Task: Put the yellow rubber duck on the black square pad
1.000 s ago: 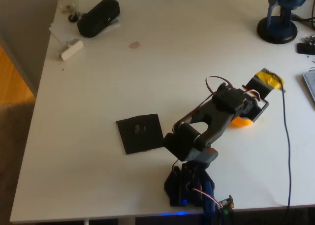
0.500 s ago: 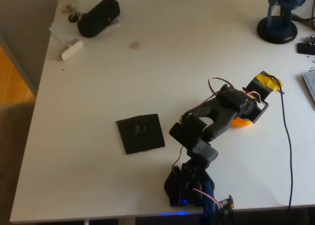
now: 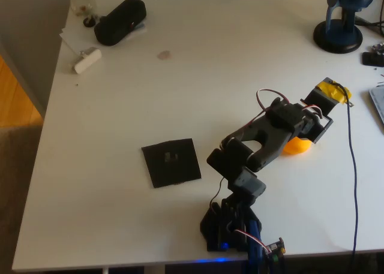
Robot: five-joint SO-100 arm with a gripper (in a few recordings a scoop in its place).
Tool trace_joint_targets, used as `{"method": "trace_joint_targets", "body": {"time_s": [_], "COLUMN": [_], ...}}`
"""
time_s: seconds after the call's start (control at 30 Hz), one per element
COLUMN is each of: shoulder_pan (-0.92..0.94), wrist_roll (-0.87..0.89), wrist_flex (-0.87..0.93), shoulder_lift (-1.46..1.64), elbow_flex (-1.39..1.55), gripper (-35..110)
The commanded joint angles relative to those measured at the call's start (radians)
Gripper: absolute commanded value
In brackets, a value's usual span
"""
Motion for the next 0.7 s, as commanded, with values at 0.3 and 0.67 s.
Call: {"method": "trace_joint_targets", "body": {"time_s": [0.3, 0.67], "shoulder_pan": [-0.018, -0.084], "wrist_roll": [-0.009, -0.008], "wrist_flex": [0.003, -0.008], "shoulder_lift": [0.012, 0.014], "elbow_flex": [-0.032, 0.006], "gripper": [39, 39]}}
